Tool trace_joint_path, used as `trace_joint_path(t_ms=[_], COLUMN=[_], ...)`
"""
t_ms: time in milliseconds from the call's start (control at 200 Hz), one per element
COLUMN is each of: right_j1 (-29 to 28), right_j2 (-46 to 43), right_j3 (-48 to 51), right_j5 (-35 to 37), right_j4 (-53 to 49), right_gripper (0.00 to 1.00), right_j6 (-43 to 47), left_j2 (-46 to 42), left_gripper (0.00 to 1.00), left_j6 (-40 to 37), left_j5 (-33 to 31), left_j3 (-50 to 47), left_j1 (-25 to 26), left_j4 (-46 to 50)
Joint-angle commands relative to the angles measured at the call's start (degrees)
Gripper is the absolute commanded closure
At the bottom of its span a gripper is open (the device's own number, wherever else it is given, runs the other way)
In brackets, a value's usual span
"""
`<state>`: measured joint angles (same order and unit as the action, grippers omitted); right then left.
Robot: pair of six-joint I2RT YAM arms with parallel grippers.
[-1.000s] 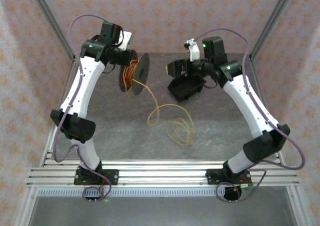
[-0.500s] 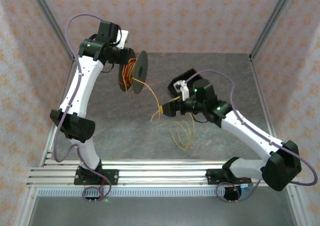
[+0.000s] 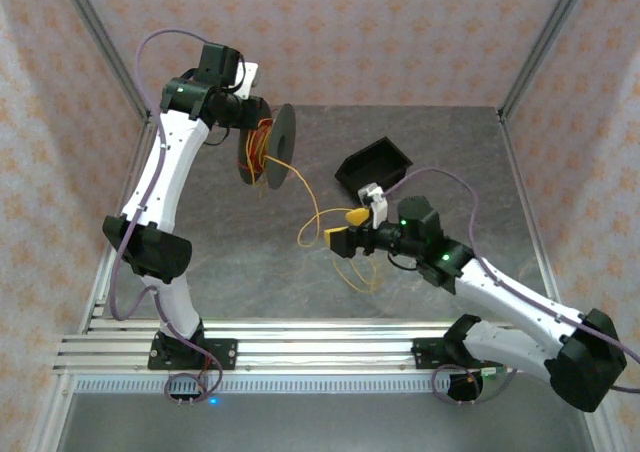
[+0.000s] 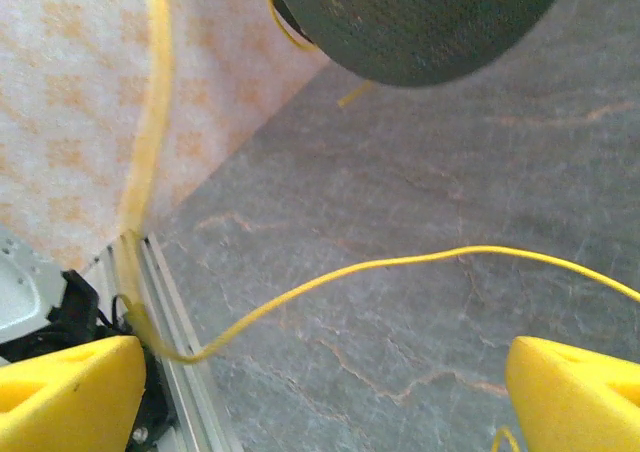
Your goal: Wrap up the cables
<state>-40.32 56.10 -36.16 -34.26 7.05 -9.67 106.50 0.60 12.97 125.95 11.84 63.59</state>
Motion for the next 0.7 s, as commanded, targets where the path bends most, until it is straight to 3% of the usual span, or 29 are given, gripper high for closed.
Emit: trace_joint_path(t_ms=[0,405,696], right_j1=[0.1,-0.3,-2.3], right_j2=[-2.1,-4.8,1.0], right_j3=[1.4,2.7,0.9], right_j5=[-2.2,-2.4,-2.3], right_j4=[5.3,7.5,11.3], right_gripper=[0.07,0.05,0.05], right_j6=[-0.8,-2.3,-2.8], left_j2=[-1.4,-3.1,-3.5], left_gripper=[1.0,1.0,1.0], left_j6=[1.2,1.5,2.0], left_j5=[-0.5,-0.2,-0.3], left_j3=[0.9,-2.0,-2.5], left_j1=[-0.3,-0.3,-0.4], left_j4=[-3.6,-4.9,-5.3])
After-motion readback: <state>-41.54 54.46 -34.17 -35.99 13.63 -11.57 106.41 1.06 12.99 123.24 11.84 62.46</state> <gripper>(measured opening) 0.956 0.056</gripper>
